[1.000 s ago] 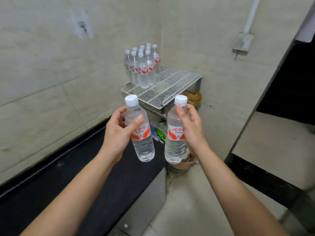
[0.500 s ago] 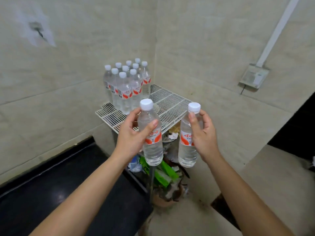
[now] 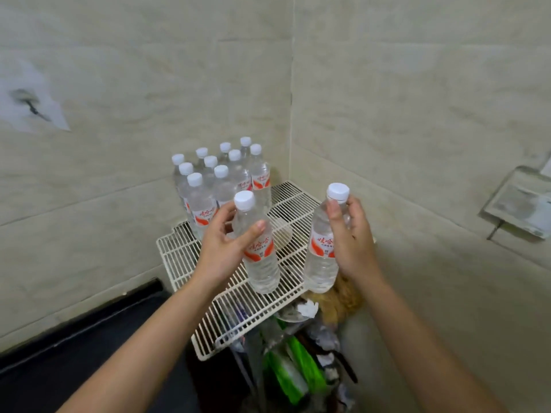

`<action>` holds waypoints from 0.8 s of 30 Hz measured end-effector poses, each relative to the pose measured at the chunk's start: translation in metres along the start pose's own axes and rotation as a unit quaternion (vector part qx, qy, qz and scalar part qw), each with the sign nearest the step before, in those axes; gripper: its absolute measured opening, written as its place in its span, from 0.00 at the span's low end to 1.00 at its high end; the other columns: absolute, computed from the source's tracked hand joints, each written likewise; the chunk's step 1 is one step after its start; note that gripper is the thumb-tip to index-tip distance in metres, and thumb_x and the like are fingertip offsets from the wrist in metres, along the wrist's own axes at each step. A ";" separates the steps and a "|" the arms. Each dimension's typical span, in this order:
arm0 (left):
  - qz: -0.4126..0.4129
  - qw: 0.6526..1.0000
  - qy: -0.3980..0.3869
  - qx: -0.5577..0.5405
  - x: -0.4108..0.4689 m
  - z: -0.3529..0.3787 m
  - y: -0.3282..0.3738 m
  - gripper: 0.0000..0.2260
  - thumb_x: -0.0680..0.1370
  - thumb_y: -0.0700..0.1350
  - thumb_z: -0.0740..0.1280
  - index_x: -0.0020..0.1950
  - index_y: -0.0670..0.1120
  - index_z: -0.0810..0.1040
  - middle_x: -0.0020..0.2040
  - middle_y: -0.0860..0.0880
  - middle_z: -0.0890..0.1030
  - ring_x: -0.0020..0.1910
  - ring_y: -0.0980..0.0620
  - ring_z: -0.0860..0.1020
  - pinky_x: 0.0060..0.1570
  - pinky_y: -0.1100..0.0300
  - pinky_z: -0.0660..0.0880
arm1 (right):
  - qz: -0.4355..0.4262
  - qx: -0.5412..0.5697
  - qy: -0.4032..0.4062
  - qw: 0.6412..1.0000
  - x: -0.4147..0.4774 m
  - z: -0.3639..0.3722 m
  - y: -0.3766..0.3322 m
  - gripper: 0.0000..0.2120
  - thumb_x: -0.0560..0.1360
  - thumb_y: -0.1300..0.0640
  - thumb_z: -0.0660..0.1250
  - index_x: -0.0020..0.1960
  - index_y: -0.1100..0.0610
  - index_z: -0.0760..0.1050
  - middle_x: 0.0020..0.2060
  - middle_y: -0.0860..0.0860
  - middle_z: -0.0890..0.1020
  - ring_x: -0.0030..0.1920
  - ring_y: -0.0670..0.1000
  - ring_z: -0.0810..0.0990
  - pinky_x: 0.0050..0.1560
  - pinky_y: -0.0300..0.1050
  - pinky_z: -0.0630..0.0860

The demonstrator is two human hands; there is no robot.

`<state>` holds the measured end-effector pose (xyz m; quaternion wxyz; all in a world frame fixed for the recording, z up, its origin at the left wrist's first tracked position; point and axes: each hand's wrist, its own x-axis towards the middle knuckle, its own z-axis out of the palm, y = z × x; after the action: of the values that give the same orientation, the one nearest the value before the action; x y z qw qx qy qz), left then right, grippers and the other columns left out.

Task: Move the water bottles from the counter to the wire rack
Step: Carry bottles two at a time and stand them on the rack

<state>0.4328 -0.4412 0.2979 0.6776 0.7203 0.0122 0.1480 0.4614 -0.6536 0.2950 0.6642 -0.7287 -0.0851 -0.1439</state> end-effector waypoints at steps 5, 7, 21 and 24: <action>-0.025 0.995 0.078 0.055 0.037 0.034 -0.015 0.22 0.65 0.62 0.78 0.55 0.57 0.80 0.59 0.52 0.83 0.62 0.46 0.79 0.62 0.38 0.76 | 0.015 0.010 -0.119 0.993 0.073 -0.022 0.038 0.15 0.77 0.32 0.62 0.58 0.39 0.74 0.56 0.47 0.81 0.57 0.50 0.82 0.63 0.58 0.79; -0.038 0.991 0.097 0.081 0.051 0.045 -0.018 0.23 0.63 0.64 0.78 0.54 0.57 0.81 0.59 0.51 0.83 0.61 0.46 0.80 0.62 0.38 0.77 | -0.009 -0.041 -0.162 0.986 0.102 -0.023 0.046 0.16 0.76 0.32 0.61 0.58 0.39 0.73 0.56 0.46 0.76 0.59 0.48 0.79 0.66 0.56 0.75; 0.088 0.848 0.075 0.517 0.176 0.029 0.021 0.24 0.67 0.72 0.67 0.47 0.53 0.85 0.43 0.56 0.85 0.48 0.49 0.80 0.52 0.47 0.74 | -0.160 -0.215 -0.345 0.899 0.227 0.048 0.065 0.18 0.82 0.44 0.62 0.64 0.55 0.76 0.55 0.48 0.79 0.57 0.49 0.76 0.54 0.46 0.71; 0.038 0.866 0.073 0.492 0.201 0.014 0.013 0.20 0.66 0.68 0.74 0.45 0.53 0.84 0.43 0.57 0.85 0.45 0.53 0.81 0.48 0.53 0.75 | -0.131 -0.212 -0.347 0.904 0.244 0.068 0.068 0.16 0.83 0.48 0.63 0.64 0.56 0.76 0.53 0.48 0.77 0.55 0.50 0.77 0.52 0.43 0.72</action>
<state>0.6262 -0.4124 0.3498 0.2258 0.9474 0.1053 0.2010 0.7199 -0.6094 0.3047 0.3974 -0.8385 -0.3723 0.0184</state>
